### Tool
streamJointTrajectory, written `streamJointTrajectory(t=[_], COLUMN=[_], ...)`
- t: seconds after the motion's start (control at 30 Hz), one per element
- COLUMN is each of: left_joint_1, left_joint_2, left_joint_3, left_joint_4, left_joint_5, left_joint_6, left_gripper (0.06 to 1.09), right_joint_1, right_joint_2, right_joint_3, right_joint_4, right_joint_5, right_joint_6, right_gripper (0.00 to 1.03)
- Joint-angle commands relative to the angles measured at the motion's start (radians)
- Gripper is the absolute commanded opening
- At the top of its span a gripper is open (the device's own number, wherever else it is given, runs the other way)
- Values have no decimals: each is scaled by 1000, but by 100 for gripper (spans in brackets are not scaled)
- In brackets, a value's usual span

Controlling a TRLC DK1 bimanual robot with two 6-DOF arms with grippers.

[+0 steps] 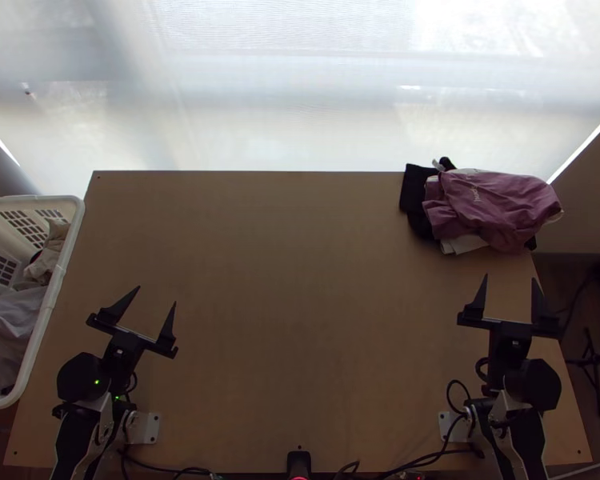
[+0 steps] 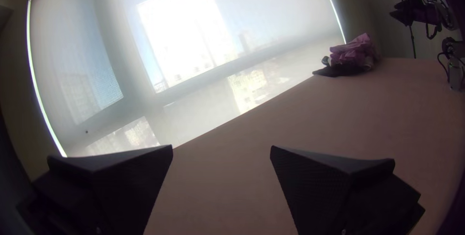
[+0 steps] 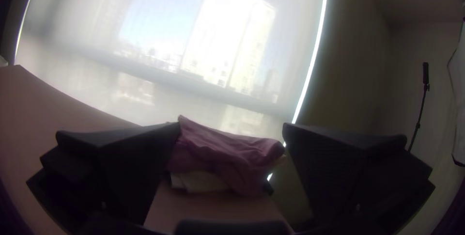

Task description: Fold the t-shirt

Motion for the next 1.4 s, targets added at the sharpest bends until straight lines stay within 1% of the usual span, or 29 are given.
streamJointTrajectory(t=[0.0,0.1,0.2,0.33,0.53,0.63,0.77,1.37], left_joint_1=[-22,-48,-65,-82,-68,-70,-70,-70], left_joint_2=[0,0,0,0,3,3,2,2], left_joint_3=[-7,-9,-10,-10,-10,-10,-10,-10], left_joint_4=[-40,-95,-118,-123,-144,-147,-152,-153], left_joint_5=[4,13,13,13,18,27,64,67], left_joint_6=[3,4,7,6,9,15,15,15], left_gripper=[104,104,104,104,104,104,104,104], right_joint_1=[-33,-12,2,-39,-55,-55,-55,-55], right_joint_2=[-81,-80,-80,-76,-78,-78,-78,-78], right_joint_3=[-10,-13,-15,-15,-15,-15,-15,-15], right_joint_4=[-151,-234,-329,-327,-327,-329,-329,-329], right_joint_5=[0,-3,-6,-8,-11,-12,-12,-12], right_joint_6=[28,57,53,57,53,53,53,53], right_gripper=[98,98,98,98,98,98,98,98])
